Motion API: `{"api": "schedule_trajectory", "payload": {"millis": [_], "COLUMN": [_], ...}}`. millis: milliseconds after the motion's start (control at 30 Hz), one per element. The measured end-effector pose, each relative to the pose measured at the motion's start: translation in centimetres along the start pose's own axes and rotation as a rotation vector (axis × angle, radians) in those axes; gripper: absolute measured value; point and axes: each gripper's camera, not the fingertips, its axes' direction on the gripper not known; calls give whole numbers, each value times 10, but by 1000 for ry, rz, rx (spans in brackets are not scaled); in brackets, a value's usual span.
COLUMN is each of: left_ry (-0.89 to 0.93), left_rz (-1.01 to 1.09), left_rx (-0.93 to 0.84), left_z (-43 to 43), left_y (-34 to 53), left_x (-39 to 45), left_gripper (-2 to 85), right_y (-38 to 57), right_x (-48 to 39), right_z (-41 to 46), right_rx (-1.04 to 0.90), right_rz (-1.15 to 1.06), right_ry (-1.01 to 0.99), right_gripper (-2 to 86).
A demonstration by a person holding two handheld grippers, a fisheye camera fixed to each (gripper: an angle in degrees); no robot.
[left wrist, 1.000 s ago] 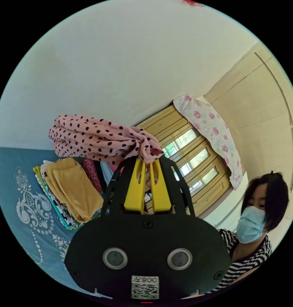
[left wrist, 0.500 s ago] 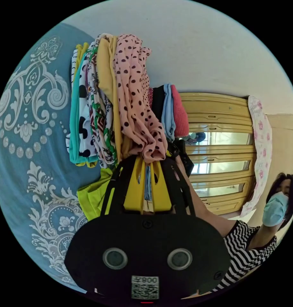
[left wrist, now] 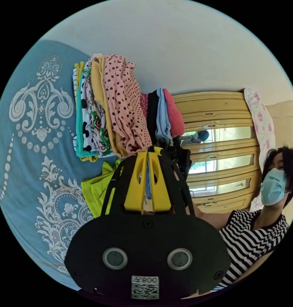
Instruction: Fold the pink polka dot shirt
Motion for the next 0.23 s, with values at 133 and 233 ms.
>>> {"api": "schedule_trajectory", "payload": {"millis": [133, 233], "left_ry": [-49, -116], "left_rz": [31, 57], "left_rx": [-40, -83], "left_z": [21, 29], "left_y": [-4, 21], "left_x": [-26, -41], "left_gripper": [10, 16], "right_y": [-1, 17], "right_x": [-1, -2], "right_z": [8, 18], "right_rx": [-78, -136], "right_rz": [-19, -18], "right_ry": [116, 175], "right_gripper": [9, 22]}}
